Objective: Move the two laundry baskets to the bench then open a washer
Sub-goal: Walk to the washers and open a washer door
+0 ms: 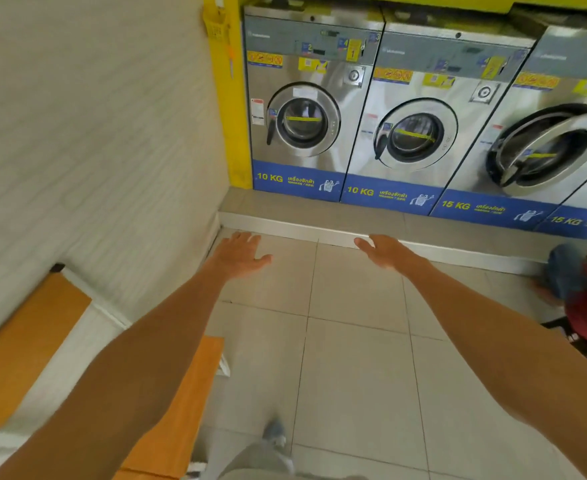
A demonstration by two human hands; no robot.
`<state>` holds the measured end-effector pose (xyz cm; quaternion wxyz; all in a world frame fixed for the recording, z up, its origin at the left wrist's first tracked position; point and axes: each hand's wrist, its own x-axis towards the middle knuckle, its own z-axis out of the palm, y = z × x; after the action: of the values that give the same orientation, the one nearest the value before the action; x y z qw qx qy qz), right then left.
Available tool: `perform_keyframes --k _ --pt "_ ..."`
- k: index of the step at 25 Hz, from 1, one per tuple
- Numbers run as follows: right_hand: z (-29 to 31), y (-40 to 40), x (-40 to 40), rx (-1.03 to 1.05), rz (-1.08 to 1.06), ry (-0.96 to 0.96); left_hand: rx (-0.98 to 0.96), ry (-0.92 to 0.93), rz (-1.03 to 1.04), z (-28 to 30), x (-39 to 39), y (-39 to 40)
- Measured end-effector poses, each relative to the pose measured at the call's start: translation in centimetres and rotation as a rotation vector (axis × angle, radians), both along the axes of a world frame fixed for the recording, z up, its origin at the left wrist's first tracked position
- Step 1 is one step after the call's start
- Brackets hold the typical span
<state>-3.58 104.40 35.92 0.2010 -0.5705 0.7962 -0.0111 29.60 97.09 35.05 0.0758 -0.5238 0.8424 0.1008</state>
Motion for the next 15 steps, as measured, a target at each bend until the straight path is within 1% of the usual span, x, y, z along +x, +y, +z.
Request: perform_keyframes --k 6,12,15 --pt "-0.9 -11.7 -5.4 0.052 -0.074 -0.015 0.01 -0.065 -0.078 -0.6 -5.5 -14.5" --pt "-3.2 -24.6 -14.2 0.092 -0.131 -0.025 0.007 -0.009 -0.104 -2.6 -14.5 -28.9" --pt "-2.9 -32.4 -18.3 0.084 -0.114 -0.059 0.038 0.008 -0.065 -3.2 -18.4 -36.0"
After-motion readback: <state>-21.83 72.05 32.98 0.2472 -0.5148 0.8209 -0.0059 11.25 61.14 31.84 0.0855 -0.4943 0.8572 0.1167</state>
